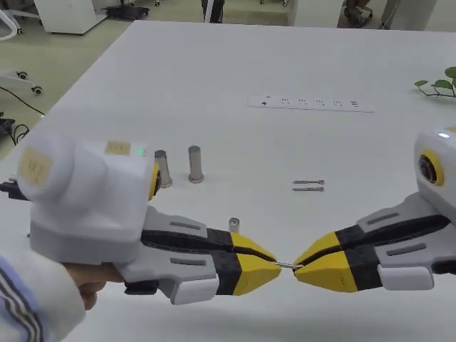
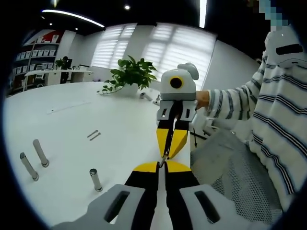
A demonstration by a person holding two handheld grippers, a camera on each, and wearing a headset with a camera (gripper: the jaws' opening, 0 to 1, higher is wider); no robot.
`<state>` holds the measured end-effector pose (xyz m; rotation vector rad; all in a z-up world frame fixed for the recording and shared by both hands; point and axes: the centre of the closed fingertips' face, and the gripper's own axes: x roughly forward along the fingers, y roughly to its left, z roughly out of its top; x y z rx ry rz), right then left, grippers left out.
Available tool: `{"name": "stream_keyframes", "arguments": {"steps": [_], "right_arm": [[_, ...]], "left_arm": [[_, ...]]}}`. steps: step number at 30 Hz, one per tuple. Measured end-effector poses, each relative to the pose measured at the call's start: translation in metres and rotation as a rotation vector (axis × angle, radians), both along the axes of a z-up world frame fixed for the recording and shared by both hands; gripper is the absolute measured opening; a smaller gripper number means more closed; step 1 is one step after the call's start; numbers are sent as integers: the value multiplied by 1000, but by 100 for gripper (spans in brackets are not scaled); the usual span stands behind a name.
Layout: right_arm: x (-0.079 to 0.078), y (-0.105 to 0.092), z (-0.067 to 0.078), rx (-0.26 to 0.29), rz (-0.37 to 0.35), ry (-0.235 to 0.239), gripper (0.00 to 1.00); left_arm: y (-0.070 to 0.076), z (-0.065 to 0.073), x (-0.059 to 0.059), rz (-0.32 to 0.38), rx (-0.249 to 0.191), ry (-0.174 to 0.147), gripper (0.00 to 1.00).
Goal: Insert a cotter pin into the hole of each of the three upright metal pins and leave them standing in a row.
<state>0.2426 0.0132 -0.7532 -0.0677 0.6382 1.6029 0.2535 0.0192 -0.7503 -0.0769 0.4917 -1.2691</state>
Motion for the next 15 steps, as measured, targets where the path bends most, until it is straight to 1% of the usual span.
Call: {"name": "stream_keyframes", "arguments": {"steps": [1, 2, 3, 6, 7, 8, 9, 11, 13, 15], "right_arm": [[1, 1, 0, 0, -2, 0, 4], [2, 1, -1, 0, -6, -4, 4], [3, 2, -1, 1, -8, -6, 4], [6, 4, 0, 10, -24, -7, 4], [8, 4, 1, 10, -27, -6, 4], [10, 4, 1, 11, -31, -6, 4], [13, 4, 0, 11, -42, -11, 4], [19, 4, -2, 8, -64, -10, 4], [24, 3, -3, 5, -84, -13, 4], [29, 2, -6, -3, -104, -21, 4]], "left_arm": [[1, -1, 1, 1, 6, -12, 2], [1, -1, 2, 2, 11, -32, 3], [2, -2, 4, 6, 12, -36, 3], [3, -1, 8, 30, -4, -38, 4], [4, 1, 12, 54, -29, -22, 5], [6, 0, 14, 66, -33, -15, 7], [8, -2, 17, 81, -33, -28, 10], [12, -5, 24, 112, -20, -40, 14], [15, -8, 27, 127, -16, -40, 16], [19, -8, 31, 154, -40, -37, 17]]}}
